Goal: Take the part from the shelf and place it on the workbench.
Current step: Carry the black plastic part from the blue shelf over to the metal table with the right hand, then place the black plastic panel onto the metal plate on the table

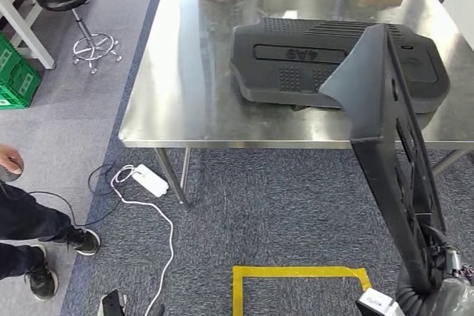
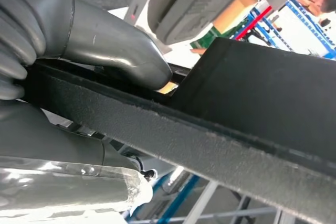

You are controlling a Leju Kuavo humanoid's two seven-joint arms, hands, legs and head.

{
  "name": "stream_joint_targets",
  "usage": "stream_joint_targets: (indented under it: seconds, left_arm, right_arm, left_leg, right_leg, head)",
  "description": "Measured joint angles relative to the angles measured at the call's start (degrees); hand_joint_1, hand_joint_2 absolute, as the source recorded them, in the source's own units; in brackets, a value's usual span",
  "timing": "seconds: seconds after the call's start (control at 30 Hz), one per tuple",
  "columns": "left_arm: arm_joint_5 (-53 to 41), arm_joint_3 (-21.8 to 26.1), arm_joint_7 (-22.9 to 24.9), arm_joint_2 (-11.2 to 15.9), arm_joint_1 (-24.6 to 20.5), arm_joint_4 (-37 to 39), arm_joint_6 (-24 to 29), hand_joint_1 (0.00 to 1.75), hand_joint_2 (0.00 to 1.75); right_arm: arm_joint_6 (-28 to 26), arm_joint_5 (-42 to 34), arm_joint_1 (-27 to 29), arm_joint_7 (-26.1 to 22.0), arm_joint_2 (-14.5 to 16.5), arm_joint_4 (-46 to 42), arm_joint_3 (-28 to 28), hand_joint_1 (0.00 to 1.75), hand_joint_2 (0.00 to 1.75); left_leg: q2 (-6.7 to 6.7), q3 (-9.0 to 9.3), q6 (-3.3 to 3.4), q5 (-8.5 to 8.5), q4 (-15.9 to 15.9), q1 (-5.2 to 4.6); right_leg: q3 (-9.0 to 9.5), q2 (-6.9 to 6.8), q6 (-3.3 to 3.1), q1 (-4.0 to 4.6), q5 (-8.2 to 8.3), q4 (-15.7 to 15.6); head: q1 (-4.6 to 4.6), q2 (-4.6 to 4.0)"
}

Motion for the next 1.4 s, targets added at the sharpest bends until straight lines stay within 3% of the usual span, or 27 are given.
stream_joint_targets:
  seconds: [0.07, 0.1, 0.13, 0.2, 0.23, 0.27, 0.3, 0.37, 0.43, 0.47, 0.5, 0.57, 0.6, 0.63, 0.7, 0.73, 0.77, 0.83, 0.9, 0.93, 1.0, 1.07, 1.1, 1.17, 1.2, 1.27, 1.4]
  left_arm:
    - [0.04, 0.01, 0.01, 0.00, 0.31, 0.00, 0.03, 0.00, 1.75]
    - [0.06, 0.01, 0.01, 0.00, 0.39, 0.00, 0.04, 0.00, 1.75]
    - [0.06, 0.01, 0.03, 0.00, 0.47, 0.00, 0.05, 0.00, 1.75]
    - [-0.01, 0.01, 0.10, 0.09, 0.61, 0.01, 0.09, 0.00, 1.75]
    - [-0.05, 0.01, 0.11, 0.13, 0.53, 0.01, 0.13, 0.00, 1.75]
    - [-0.03, 0.02, 0.13, 0.19, 0.38, 0.00, 0.17, 0.00, 1.75]
    - [0.15, 0.02, 0.10, 0.25, 0.14, -0.02, 0.20, 0.00, 1.75]
    - [0.49, 0.02, 0.06, 0.40, -0.20, -0.05, 0.21, 0.00, 1.75]
    - [0.59, 0.01, 0.08, 0.41, -0.20, -0.07, 0.19, 0.00, 1.75]
    - [0.58, 0.01, 0.11, 0.36, -0.13, -0.07, 0.18, 0.00, 1.75]
    - [0.59, 0.01, 0.13, 0.30, -0.07, -0.07, 0.17, 0.00, 1.75]
    - [0.59, 0.02, 0.14, 0.24, 0.01, -0.07, 0.20, 0.00, 1.75]
    - [0.59, 0.02, 0.15, 0.24, 0.05, -0.07, 0.21, 0.00, 1.75]
    - [0.59, 0.02, 0.20, 0.21, 0.06, -0.07, 0.22, 0.00, 1.75]
    - [0.54, 0.02, 0.37, 0.17, 0.14, -0.07, 0.34, 0.00, 1.75]
    - [0.52, 0.03, 0.44, 0.15, 0.06, -0.07, 0.51, 0.00, 1.75]
    - [0.56, 0.03, 0.52, 0.15, -0.04, -0.07, 0.76, 0.00, 1.75]
    - [0.61, 0.03, 0.88, 0.14, -0.31, -0.07, 1.68, 0.00, 1.75]
    - [0.58, 0.02, 1.47, 0.08, -0.40, -0.07, 3.01, 0.00, 1.75]
    - [0.58, 0.02, 1.77, 0.04, -0.44, -0.07, 3.66, 0.00, 1.75]
    - [0.59, 0.01, 2.20, -0.02, -0.50, -0.07, 4.68, 0.00, 1.75]
    - [0.59, 0.01, 2.70, -0.02, -0.45, -0.07, 5.71, 0.00, 1.75]
    - [0.59, 0.01, 2.95, -0.02, -0.42, -0.07, 6.20, 0.00, 1.75]
    - [0.59, 0.01, 3.27, -0.02, -0.42, -0.07, 6.91, 0.00, 1.75]
    - [0.59, 0.00, 3.38, 0.00, -0.47, -0.07, 7.14, 0.00, 1.75]
    - [0.59, -0.03, 3.56, 0.01, -0.61, -0.07, 7.49, 0.00, 1.75]
    - [0.60, -0.05, 3.72, 0.01, -0.53, -0.07, 7.88, 0.00, 1.75]
  right_arm:
    - [0.00, -0.28, 0.00, -0.06, 0.09, 0.01, -0.06, 1.75, 1.75]
    - [0.01, -0.39, -0.02, -0.07, 0.13, 0.01, -0.11, 1.75, 1.75]
    - [0.01, -0.49, -0.02, -0.08, 0.18, 0.01, -0.15, 1.75, 1.75]
    - [0.04, -0.64, -0.11, -0.13, 0.30, 0.15, -0.22, 1.75, 1.75]
    - [0.07, -0.73, -0.19, -0.13, 0.34, 0.21, -0.25, 1.75, 1.75]
    - [0.09, -0.80, -0.27, -0.13, 0.37, 0.26, -0.27, 1.75, 1.75]
    - [0.10, -0.85, -0.37, -0.14, 0.39, 0.25, -0.30, 1.75, 1.75]
    - [0.08, -0.86, -0.54, -0.14, 0.39, 0.19, -0.32, 1.75, 1.75]
    - [0.06, -0.85, -0.69, -0.17, 0.38, 0.21, -0.33, 1.75, 1.75]
    - [0.06, -0.84, -0.69, -0.19, 0.38, 0.24, -0.33, 1.75, 1.75]
    - [0.07, -0.85, -0.68, -0.20, 0.38, 0.27, -0.33, 1.75, 1.75]
    - [0.08, -0.87, -0.66, -0.20, 0.38, 0.29, -0.33, 1.75, 1.75]
    - [0.09, -0.89, -0.68, -0.19, 0.38, 0.30, -0.33, 1.75, 1.75]
    - [0.09, -0.90, -0.68, -0.19, 0.38, 0.33, -0.33, 1.75, 1.75]
    - [0.10, -0.93, -0.67, -0.16, 0.38, 0.54, -0.33, 1.75, 1.75]
    - [0.14, -0.95, -0.66, -0.11, 0.39, 0.66, -0.31, 1.75, 1.75]
    - [0.15, -1.02, -0.59, -0.03, 0.39, 0.73, -0.31, 1.75, 1.75]
    - [0.16, -1.21, -0.46, 0.08, 0.39, 0.66, -0.39, 1.75, 1.75]
    - [0.12, -1.39, -0.36, -0.07, 0.46, 0.41, -0.54, 1.75, 1.75]
    - [0.11, -1.45, -0.30, -0.19, 0.51, 0.27, -0.58, 1.75, 1.75]
    - [0.11, -1.55, -0.17, -0.38, 0.63, 0.11, -0.66, 1.75, 1.75]
    - [0.11, -1.72, 0.02, -0.61, 0.79, 0.07, -0.72, 1.75, 1.75]
    - [0.11, -1.84, 0.12, -0.77, 0.86, 0.03, -0.75, 1.75, 1.75]
    - [0.11, -2.20, 0.26, -1.17, 0.97, -0.10, -0.87, 1.75, 1.75]
    - [0.11, -2.41, 0.29, -1.35, 1.04, -0.16, -0.94, 1.75, 1.75]
    - [0.11, -2.80, 0.37, -1.71, 1.17, -0.23, -1.05, 1.75, 1.75]
    - [0.11, -2.95, 0.56, -2.16, 1.28, -0.33, -1.32, 1.75, 1.75]
  left_leg:
    - [-0.02, -3.67, 0.36, -5.49, 0.13, -0.50]
    - [-0.05, -4.71, 0.80, -6.34, -1.55, -0.75]
    - [-0.11, -5.45, 1.45, -4.55, -4.12, -1.08]
    - [-0.53, -5.91, 2.82, 5.75, -9.30, -1.98]
    - [-0.68, -5.80, 3.17, 9.98, -10.94, -2.51]
    - [-0.81, -5.46, 3.34, 12.21, -11.79, -2.98]
    - [-0.80, -4.85, 3.37, 11.36, -12.13, -3.27]
    - [-0.83, -2.92, 3.65, 10.11, -13.29, -3.10]
    - [-0.79, -0.22, 3.73, 8.65, -14.45, -2.33]
    - [-0.76, 1.18, 3.67, 7.79, -14.90, -1.99]
    - [-0.76, 2.59, 3.53, 6.90, -15.25, -1.63]
    - [-0.88, 5.64, 3.05, 4.88, -15.65, -0.90]
    - [-0.98, 7.25, 2.70, 3.75, -15.73, -0.52]
    - [-1.07, 8.86, 2.33, 2.57, -15.75, -0.18]
    - [-1.17, 11.47, 1.49, 0.38, -15.73, 0.16]
    - [-1.16, 12.23, 1.04, -0.45, -15.81, 0.14]
    - [-1.14, 12.76, 0.60, -0.95, -16.02, 0.08]
    - [-1.07, 12.99, -0.19, -0.80, -16.04, 0.05]
    - [-0.95, 11.62, -0.66, -0.27, -13.25, 0.11]
    - [-0.89, 10.00, -0.79, -0.73, -10.50, 0.13]
    - [-0.82, 5.40, -0.93, -3.51, -3.86, 0.07]
    - [-0.80, 1.80, -0.78, -5.39, -0.63, -0.03]
    - [-0.79, 1.12, -0.49, -4.34, -1.50, -0.15]
    - [-0.71, 1.81, 0.70, 1.35, -7.51, -0.75]
    - [-0.62, 2.32, 1.38, 3.42, -10.39, -1.13]
    - [-0.46, 2.88, 2.17, 5.18, -13.71, -1.78]
    - [-0.50, 3.23, 0.94, 6.04, -14.67, -1.87]
  right_leg:
    - [3.31, 0.52, -0.33, 0.52, -2.21, -0.31]
    - [5.09, 0.75, -0.44, 0.83, -3.42, -0.45]
    - [6.90, 0.88, -0.54, 1.13, -4.70, -0.57]
    - [9.87, 1.25, -0.55, 1.47, -7.18, -0.77]
    - [10.83, 1.45, -0.32, 1.38, -8.18, -1.02]
    - [11.49, 1.62, 0.01, 1.19, -8.71, -1.10]
    - [11.65, 1.73, 0.42, 1.01, -8.47, -0.75]
    - [10.07, 1.25, 1.08, 0.82, -6.10, 3.65]
    - [5.26, 0.66, 1.87, 0.76, -4.33, 11.53]
    - [2.52, 0.45, 2.26, 0.63, -5.23, 14.72]
    - [0.04, 0.38, 2.61, 0.44, -7.52, 16.55]
    - [-3.56, 0.25, 3.30, -0.02, -13.18, 16.28]
    - [-4.74, 0.15, 3.66, -0.26, -14.35, 14.57]
    - [-5.61, -0.01, 4.04, -0.52, -13.09, 12.07]
    - [-6.76, -0.63, 4.36, -0.84, -3.53, 7.09]
    - [-7.09, -0.81, 4.03, -0.82, 0.82, 5.68]
    - [-7.30, -0.89, 3.45, -0.78, 3.51, 5.09]
    - [-7.06, -0.57, 2.15, -0.77, 3.36, 4.77]
    - [-6.20, -0.40, 1.38, -0.92, 2.92, 4.04]
    - [-5.67, -0.36, 1.06, -0.95, 2.71, 3.67]
    - [-4.69, -0.33, 0.53, -0.76, 2.08, 3.21]
    - [-3.53, -0.20, 0.22, -0.44, 1.26, 3.02]
    - [-2.91, -0.11, 0.13, -0.26, 0.83, 3.00]
    - [-1.67, 0.01, 0.05, 0.06, 0.05, 2.93]
    - [-1.22, 0.04, 0.12, 0.17, -0.24, 2.89]
    - [-0.89, 0.05, 0.53, 0.14, -0.59, 2.78]
    - [-0.49, -0.01, 0.73, 0.13, -1.12, 2.65]
  head:
    - [-0.01, 0.00]
    - [-0.02, 0.00]
    - [-0.02, 0.00]
    - [0.21, 0.00]
    - [0.33, 0.00]
    - [0.40, 0.00]
    - [0.40, 0.00]
    - [0.30, 0.00]
    - [0.34, 0.00]
    - [0.39, 0.00]
    - [0.39, 0.00]
    - [0.40, 0.00]
    - [0.41, 0.00]
    - [0.42, 0.00]
    - [0.47, 0.00]
    - [0.52, 0.00]
    - [0.59, 0.00]
    - [0.66, 0.00]
    - [0.63, 0.00]
    - [0.60, 0.00]
    - [0.57, 0.00]
    - [0.56, 0.00]
    - [0.55, 0.00]
    - [0.56, 0.00]
    - [0.63, 0.00]
    - [0.64, 0.00]
    - [0.61, 0.00]
